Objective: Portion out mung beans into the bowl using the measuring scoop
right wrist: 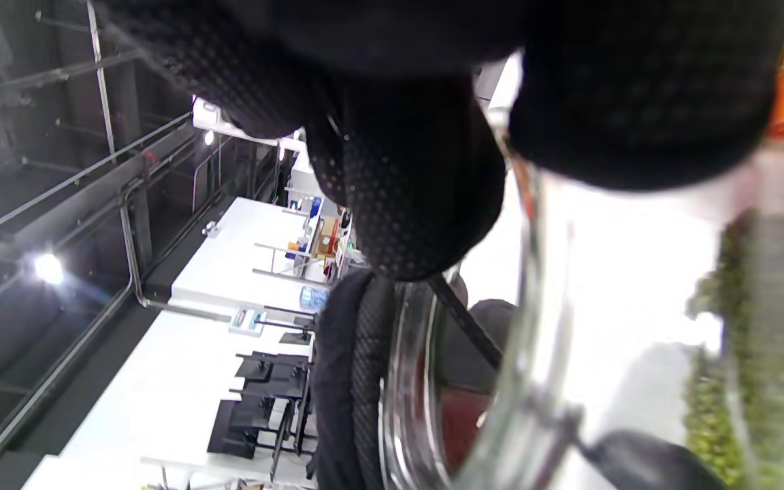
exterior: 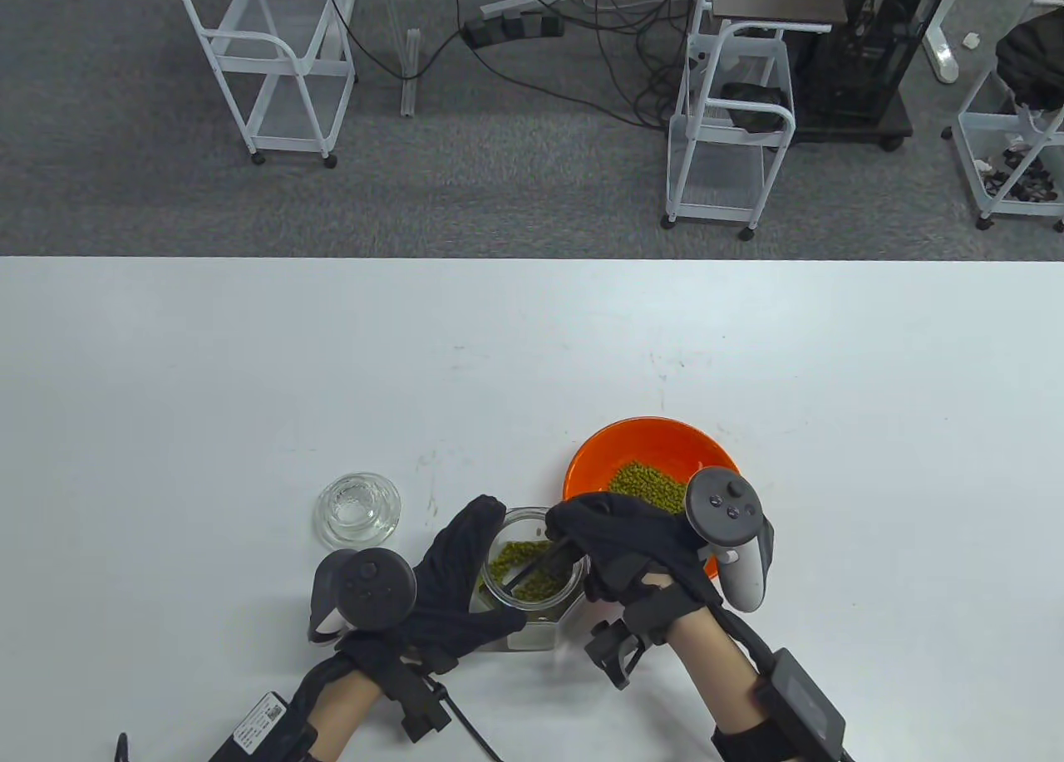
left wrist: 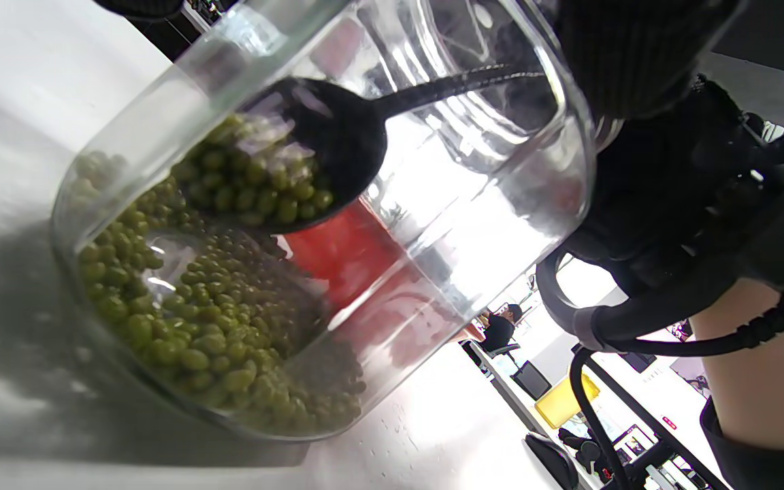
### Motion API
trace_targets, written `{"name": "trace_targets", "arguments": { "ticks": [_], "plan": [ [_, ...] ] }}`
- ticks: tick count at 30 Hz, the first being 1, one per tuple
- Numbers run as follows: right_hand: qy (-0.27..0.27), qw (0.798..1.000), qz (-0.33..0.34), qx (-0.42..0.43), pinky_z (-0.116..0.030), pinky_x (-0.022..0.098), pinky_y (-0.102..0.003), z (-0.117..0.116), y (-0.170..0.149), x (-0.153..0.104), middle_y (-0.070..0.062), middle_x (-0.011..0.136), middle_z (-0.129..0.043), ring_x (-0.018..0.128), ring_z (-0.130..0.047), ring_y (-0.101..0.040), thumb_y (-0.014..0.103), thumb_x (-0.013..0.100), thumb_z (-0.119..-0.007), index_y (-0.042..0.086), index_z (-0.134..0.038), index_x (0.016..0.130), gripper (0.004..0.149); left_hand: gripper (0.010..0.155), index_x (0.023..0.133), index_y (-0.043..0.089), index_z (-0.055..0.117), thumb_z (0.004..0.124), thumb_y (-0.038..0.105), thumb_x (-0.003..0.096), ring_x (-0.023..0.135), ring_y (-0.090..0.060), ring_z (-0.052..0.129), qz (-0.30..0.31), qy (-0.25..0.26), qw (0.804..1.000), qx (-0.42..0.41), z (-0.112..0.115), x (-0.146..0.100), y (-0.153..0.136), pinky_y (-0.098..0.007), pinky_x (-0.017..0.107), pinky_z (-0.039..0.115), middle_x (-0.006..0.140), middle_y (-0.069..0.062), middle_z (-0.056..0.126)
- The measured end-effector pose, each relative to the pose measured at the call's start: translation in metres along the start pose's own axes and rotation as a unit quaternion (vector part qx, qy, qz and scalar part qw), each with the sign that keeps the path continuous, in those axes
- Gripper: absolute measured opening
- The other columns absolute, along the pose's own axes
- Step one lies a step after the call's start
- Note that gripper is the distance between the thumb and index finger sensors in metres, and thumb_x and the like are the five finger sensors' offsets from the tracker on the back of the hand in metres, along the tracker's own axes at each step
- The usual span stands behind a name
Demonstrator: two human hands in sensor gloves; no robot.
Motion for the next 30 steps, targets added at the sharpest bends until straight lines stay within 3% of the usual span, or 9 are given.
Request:
{"name": "trace_targets", "arguments": {
  "ticks": [9,25,30],
  "plan": [
    [-0.017,0.995,-0.043,0.085,-0.094,0.013,-0.034,0.025,-0.022,0.007,-0.018,0.045,-0.103,-0.002,-0.09,-0.007,0.04,0.054,-0.078,0.007,-0.094,0.074,0.041,0.108,0.118,0.019,0.009,0.079,0.064,0.0494,0.114,-0.053,0.041,0.0,0.0,1.0,0.0,0.0,0.0,0.0,-0.078,0.073,0.045,0.126,-0.024,0.019],
    [0.002,0.97,-0.106,0.22,-0.095,0.016,-0.035,0.038,-0.059,0.015,-0.016,0.047,-0.102,0.001,-0.092,-0.006,0.04,0.057,-0.075,0.007,-0.092,0.075,0.042,0.108,0.118,0.019,0.009,0.079,0.064,0.0492,0.114,-0.053,0.041,0.0,0.0,1.0,0.0,0.0,0.0,0.0,-0.078,0.073,0.045,0.126,-0.024,0.02],
    [-0.014,0.97,-0.105,0.22,-0.095,0.016,-0.034,0.048,-0.062,0.016,-0.015,0.047,-0.102,0.002,-0.092,-0.006,0.041,0.057,-0.074,0.008,-0.092,0.076,0.042,0.108,0.118,0.019,0.009,0.079,0.064,0.0493,0.114,-0.053,0.041,0.0,0.0,1.0,0.0,0.0,0.0,0.0,-0.078,0.073,0.045,0.126,-0.024,0.019]
  ]
}}
Point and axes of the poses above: the tracker on the back of each hand, its own y axis roughly to the thumb side, its own x axis roughly from the wrist to the fingertips, z = x × y, the point moved 4 cm from there along x, roughly from the wrist to the fingertips
